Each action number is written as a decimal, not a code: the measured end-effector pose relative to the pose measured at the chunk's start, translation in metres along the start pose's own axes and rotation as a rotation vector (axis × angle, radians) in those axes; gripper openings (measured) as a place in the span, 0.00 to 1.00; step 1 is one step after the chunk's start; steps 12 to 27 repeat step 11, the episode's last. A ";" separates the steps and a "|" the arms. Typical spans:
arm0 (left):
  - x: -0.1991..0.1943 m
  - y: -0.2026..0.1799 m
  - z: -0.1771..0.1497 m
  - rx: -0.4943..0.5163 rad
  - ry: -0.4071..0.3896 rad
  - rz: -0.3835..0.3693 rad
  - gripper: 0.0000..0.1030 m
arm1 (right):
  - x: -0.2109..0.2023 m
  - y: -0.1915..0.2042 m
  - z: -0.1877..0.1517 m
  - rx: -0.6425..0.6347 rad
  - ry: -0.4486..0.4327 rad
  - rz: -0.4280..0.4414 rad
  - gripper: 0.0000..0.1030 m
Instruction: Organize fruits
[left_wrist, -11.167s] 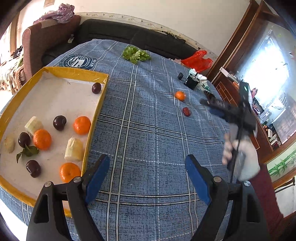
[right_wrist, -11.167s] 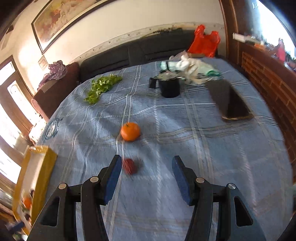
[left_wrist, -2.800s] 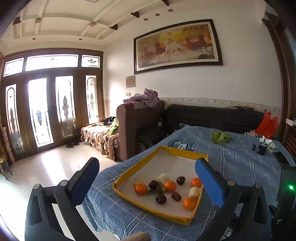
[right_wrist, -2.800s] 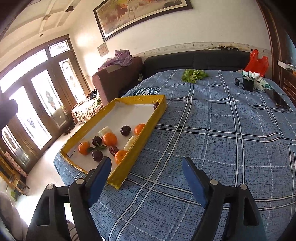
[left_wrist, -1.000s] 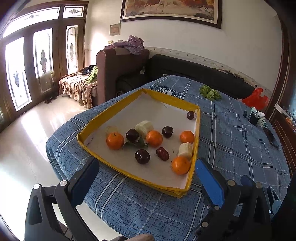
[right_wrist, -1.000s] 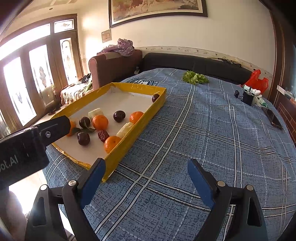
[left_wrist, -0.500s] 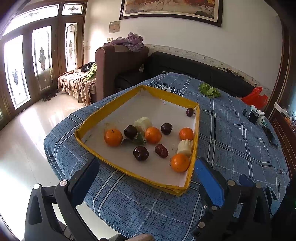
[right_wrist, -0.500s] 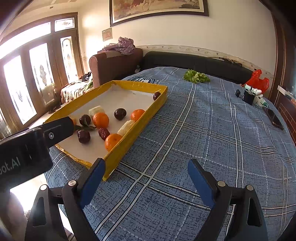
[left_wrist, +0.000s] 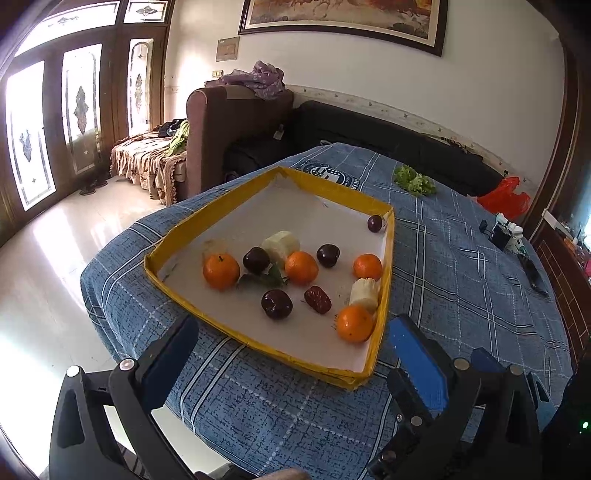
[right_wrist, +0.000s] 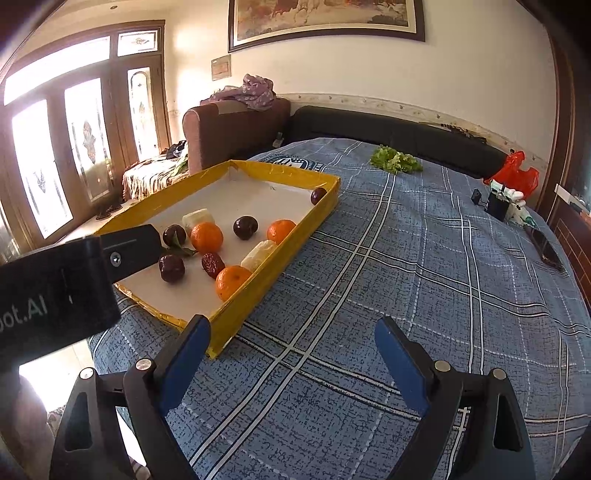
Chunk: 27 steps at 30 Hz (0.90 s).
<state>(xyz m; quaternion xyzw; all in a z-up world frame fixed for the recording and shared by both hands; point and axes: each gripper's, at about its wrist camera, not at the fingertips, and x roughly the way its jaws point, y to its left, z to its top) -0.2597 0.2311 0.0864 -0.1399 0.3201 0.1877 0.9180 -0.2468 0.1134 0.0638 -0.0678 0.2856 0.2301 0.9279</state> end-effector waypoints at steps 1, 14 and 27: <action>0.000 0.000 0.000 -0.001 0.002 -0.002 1.00 | 0.000 0.000 0.000 0.001 0.000 0.000 0.91; 0.003 0.002 0.007 -0.018 0.016 0.001 1.00 | -0.001 0.000 0.004 -0.010 -0.007 -0.001 0.91; 0.003 0.002 0.007 -0.018 0.016 0.001 1.00 | -0.001 0.000 0.004 -0.010 -0.007 -0.001 0.91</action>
